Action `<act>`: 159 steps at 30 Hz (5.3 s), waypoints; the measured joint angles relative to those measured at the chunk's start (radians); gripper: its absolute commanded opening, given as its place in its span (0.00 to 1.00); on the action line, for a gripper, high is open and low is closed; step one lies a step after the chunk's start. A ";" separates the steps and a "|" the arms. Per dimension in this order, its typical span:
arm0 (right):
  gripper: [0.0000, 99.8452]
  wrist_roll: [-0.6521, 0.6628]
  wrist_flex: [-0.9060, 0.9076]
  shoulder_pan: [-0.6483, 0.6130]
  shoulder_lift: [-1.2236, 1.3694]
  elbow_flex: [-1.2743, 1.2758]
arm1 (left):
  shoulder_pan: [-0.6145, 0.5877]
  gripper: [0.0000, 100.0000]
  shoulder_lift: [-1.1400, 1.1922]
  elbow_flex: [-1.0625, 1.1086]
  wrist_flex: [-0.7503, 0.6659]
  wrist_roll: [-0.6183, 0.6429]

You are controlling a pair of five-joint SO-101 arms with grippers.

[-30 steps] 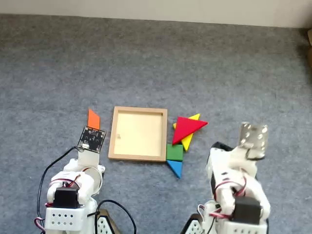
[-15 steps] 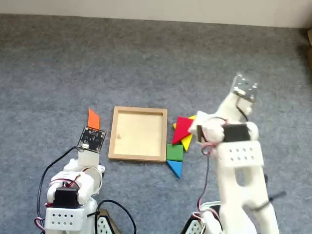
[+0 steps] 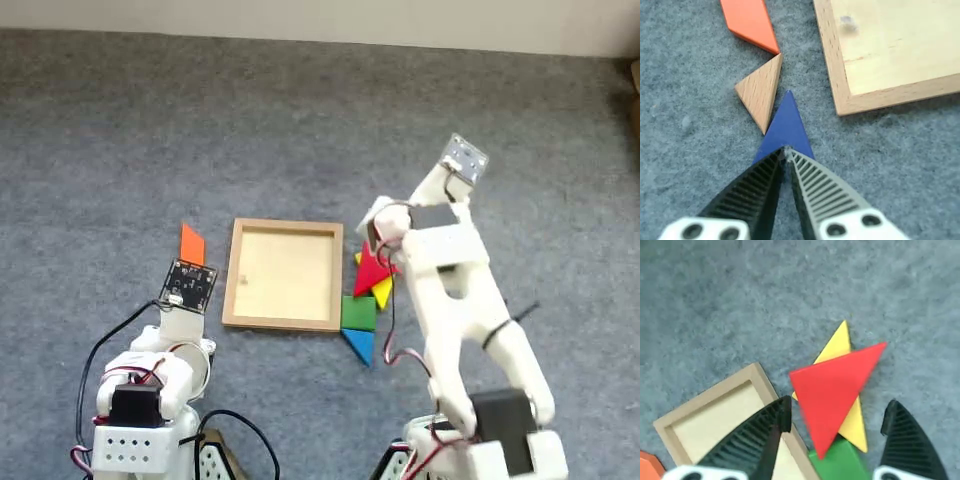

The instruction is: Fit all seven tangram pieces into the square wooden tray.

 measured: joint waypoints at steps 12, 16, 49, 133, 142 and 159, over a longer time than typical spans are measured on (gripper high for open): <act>0.29 -0.170 0.129 -0.068 0.296 -0.321 | 0.000 0.01 0.000 0.000 0.000 0.000; 0.29 -0.195 0.129 -0.068 0.354 -0.347 | 0.000 0.01 0.000 0.000 0.000 0.000; 0.29 -0.219 0.123 -0.032 0.474 -0.371 | 0.000 0.01 0.000 0.000 0.000 0.000; 0.02 0.324 0.189 -0.348 0.290 -0.322 | 0.000 0.01 0.000 0.000 0.000 0.000; 0.17 0.325 0.253 -0.342 0.287 -0.307 | 0.000 0.01 0.000 0.000 0.000 0.000; 0.01 0.325 0.226 -0.344 0.198 -0.292 | 0.000 0.01 0.000 0.000 0.000 0.000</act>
